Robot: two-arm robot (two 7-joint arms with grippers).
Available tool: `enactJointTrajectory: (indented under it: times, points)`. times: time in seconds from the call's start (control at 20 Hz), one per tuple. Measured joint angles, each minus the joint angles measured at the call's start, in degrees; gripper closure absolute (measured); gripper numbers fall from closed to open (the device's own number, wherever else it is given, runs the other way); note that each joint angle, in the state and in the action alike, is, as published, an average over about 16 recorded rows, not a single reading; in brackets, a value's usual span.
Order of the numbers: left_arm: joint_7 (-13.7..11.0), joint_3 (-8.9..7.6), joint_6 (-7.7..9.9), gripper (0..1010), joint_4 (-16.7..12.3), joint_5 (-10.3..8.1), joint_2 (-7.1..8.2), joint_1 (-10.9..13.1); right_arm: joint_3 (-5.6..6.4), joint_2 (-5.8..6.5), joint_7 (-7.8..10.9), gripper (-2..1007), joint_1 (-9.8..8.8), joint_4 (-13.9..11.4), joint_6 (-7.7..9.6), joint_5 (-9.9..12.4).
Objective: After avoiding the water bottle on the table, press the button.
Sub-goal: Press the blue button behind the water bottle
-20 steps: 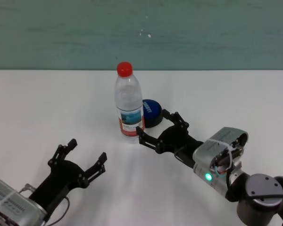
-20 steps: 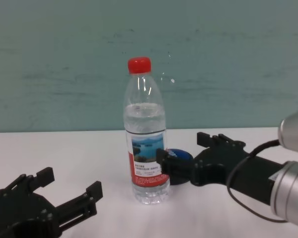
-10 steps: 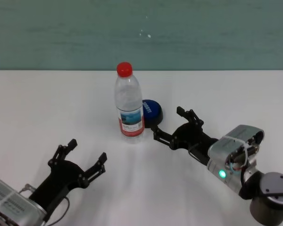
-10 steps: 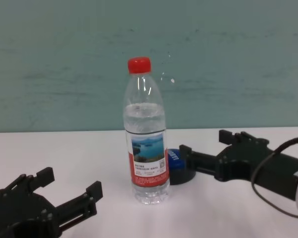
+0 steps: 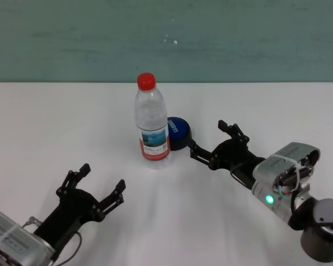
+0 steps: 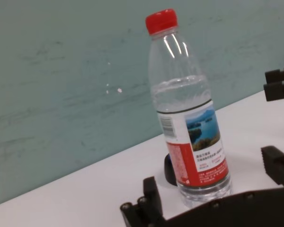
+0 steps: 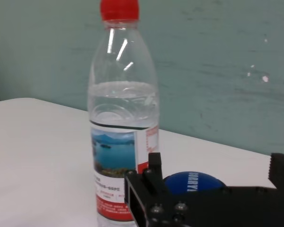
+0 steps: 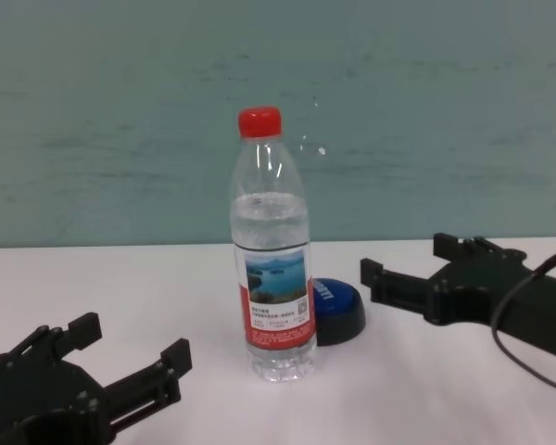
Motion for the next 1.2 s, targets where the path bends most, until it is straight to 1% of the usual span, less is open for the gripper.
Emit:
enactJointTrajectory:
  times: [0.45,0.7,0.95,1.2]
  points:
    - [0.0,0.00,0.00,10,0.0,0.00,0.00,0.0,1.56,0.45,-0.46,1,0.18,0.9,-0.23,0.0]
    - [0.0,0.00,0.00,10,0.0,0.00,0.00,0.0,2.10,0.47,-0.50,1,0.61,1.7,-0.25,0.0]
    - [0.0,0.00,0.00,10,0.0,0.00,0.00,0.0,2.11,0.09,-0.34,1,1.98,3.3,-0.11,-0.1]
    - [0.0,0.00,0.00,10,0.0,0.00,0.00,0.0,1.80,-0.56,-0.12,1,4.26,5.7,0.20,-0.3]
